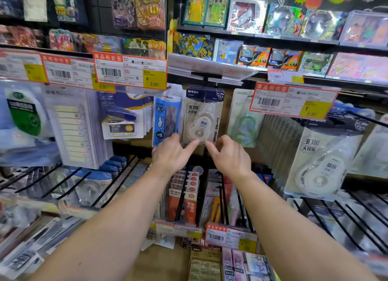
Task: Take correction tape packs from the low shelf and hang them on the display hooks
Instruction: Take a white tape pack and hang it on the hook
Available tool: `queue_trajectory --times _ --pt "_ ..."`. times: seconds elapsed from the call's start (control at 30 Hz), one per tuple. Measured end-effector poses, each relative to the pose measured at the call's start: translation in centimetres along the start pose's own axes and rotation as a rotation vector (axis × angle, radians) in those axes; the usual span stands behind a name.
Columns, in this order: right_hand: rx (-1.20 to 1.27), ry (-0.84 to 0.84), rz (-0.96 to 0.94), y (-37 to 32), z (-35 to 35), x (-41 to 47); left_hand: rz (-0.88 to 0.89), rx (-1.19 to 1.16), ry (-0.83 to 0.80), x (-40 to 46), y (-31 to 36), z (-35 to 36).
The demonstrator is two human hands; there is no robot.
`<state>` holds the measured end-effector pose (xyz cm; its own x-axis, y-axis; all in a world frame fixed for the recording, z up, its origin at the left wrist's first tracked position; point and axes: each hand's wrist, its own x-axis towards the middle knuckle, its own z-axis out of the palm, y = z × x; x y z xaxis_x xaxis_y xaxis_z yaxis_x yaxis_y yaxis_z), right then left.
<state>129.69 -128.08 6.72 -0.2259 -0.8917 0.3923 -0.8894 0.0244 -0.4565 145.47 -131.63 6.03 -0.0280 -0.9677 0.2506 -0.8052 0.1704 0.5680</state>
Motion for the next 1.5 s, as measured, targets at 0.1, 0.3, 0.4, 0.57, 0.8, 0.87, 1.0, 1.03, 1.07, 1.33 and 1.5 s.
queue_trajectory --times 0.1,0.3,0.4,0.57,0.8,0.87,1.0,1.03,1.07,1.33,1.5 --pt "-0.04 -0.017 0.027 0.2 -0.1 -1.1 0.009 -0.008 0.017 -0.9 -0.8 0.2" --pt "-0.159 -0.1 0.076 0.1 0.1 -4.2 0.056 0.1 -0.029 -3.8 -1.1 0.4" --pt "-0.216 -0.15 0.086 0.3 0.2 -6.1 0.119 0.147 -0.093 -5.6 -0.6 1.1" --pt "-0.192 -0.082 0.044 1.9 -1.0 -10.4 0.208 0.162 -0.138 -9.2 1.3 2.1" --pt "-0.201 0.014 0.066 6.4 -6.4 -17.3 0.325 0.084 -0.189 -16.1 6.8 4.0" --pt "-0.214 0.031 0.105 9.2 -8.8 -19.6 0.37 0.077 -0.213 -18.6 9.7 5.4" --pt "-0.262 0.061 0.213 16.6 -14.8 -25.7 0.463 0.061 -0.281 -25.3 16.6 9.8" --pt "-0.284 0.06 0.25 18.6 -16.5 -27.5 0.489 0.062 -0.305 -27.3 18.5 11.0" --pt "-0.298 0.066 0.283 20.8 -18.2 -29.2 0.512 0.065 -0.325 -29.4 20.6 12.2" --pt "-0.385 0.161 0.522 32.7 -30.1 -41.5 0.688 0.018 -0.461 -42.8 34.7 18.9" --pt "-0.337 0.185 0.624 37.8 -33.5 -45.2 0.725 -0.006 -0.516 -46.6 38.7 22.3"
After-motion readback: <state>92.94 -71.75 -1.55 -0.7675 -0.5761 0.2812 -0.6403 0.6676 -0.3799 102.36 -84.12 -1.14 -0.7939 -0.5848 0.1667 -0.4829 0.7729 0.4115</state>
